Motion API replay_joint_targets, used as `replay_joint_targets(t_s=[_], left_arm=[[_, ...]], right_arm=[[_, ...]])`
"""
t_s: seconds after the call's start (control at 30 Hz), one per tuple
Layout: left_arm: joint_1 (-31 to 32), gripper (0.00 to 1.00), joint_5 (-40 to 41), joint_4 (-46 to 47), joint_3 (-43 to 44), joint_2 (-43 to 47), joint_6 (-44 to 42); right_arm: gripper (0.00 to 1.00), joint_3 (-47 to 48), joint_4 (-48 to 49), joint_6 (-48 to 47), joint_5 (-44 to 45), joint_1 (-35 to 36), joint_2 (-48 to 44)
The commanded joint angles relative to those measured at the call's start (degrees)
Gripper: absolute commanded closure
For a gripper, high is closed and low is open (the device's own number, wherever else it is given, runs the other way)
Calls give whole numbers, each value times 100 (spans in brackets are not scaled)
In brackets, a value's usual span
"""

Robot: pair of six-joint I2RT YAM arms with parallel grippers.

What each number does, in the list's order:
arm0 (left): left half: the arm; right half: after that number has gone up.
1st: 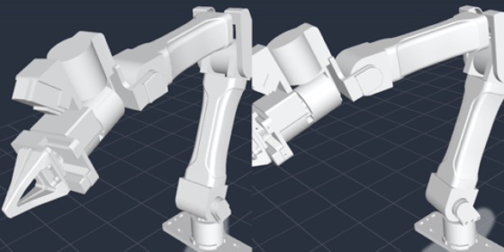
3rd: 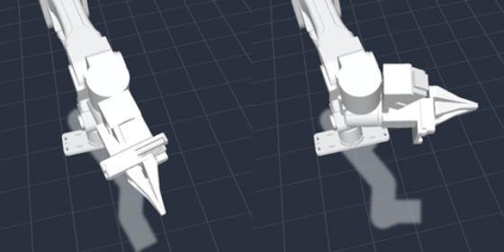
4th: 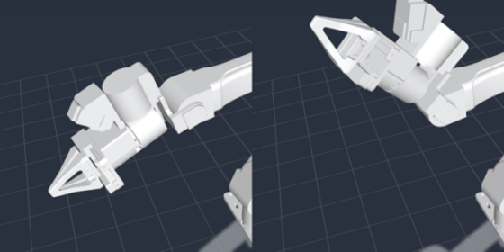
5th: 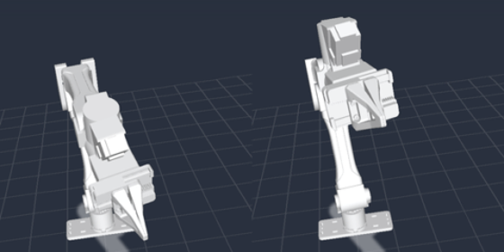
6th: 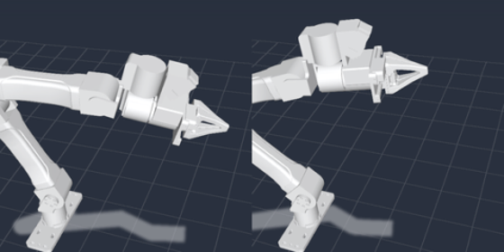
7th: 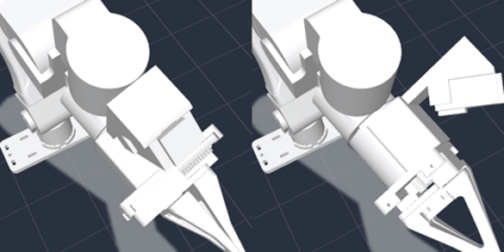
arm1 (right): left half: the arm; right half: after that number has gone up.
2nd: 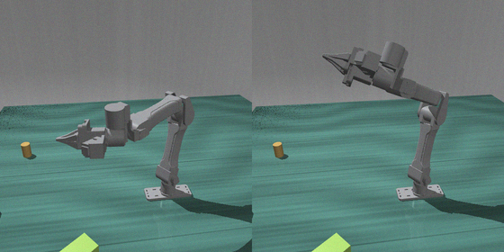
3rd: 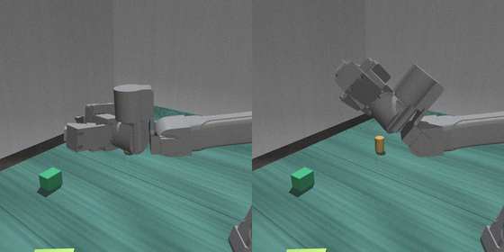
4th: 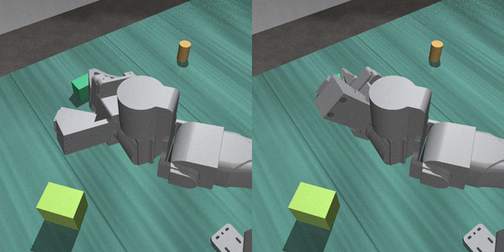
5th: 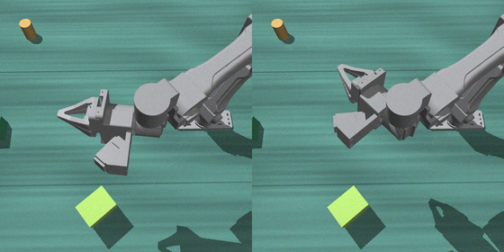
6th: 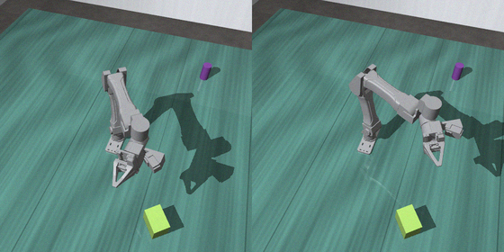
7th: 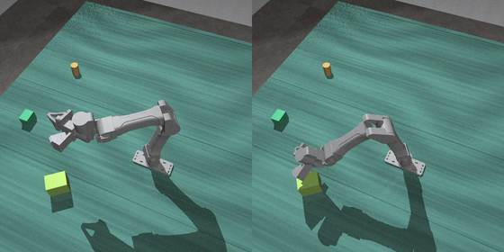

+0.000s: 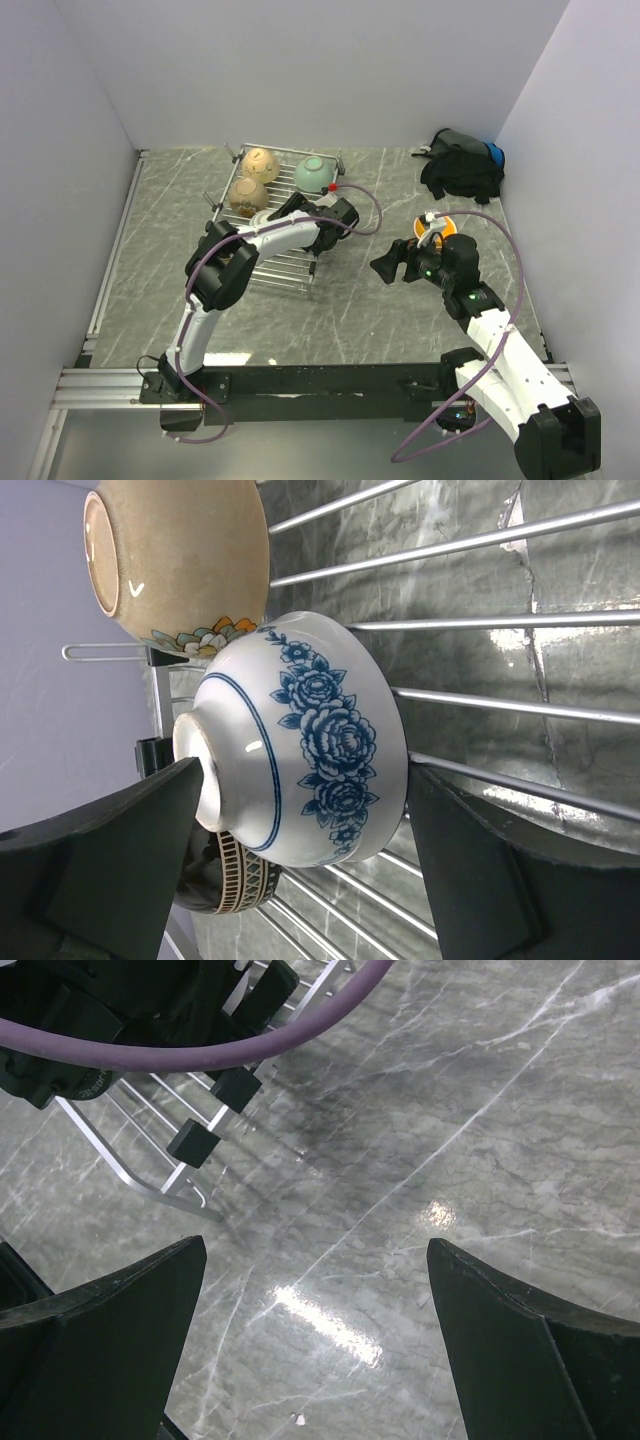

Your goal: Unload the bowls from the dish rack

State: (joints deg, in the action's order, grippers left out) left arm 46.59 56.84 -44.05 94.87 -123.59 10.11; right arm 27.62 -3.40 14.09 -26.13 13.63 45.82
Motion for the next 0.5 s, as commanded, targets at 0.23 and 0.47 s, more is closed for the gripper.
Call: replay_joint_targets(t_s=[0.23,0.47], left_arm=[[8,33,2,-244,181,115,-211],[35,46,-32,-227,339,756,-193]], right_arm=[[0,16,182,-2,-6,26,-109],[0,16,479,50,-270,175,-126]])
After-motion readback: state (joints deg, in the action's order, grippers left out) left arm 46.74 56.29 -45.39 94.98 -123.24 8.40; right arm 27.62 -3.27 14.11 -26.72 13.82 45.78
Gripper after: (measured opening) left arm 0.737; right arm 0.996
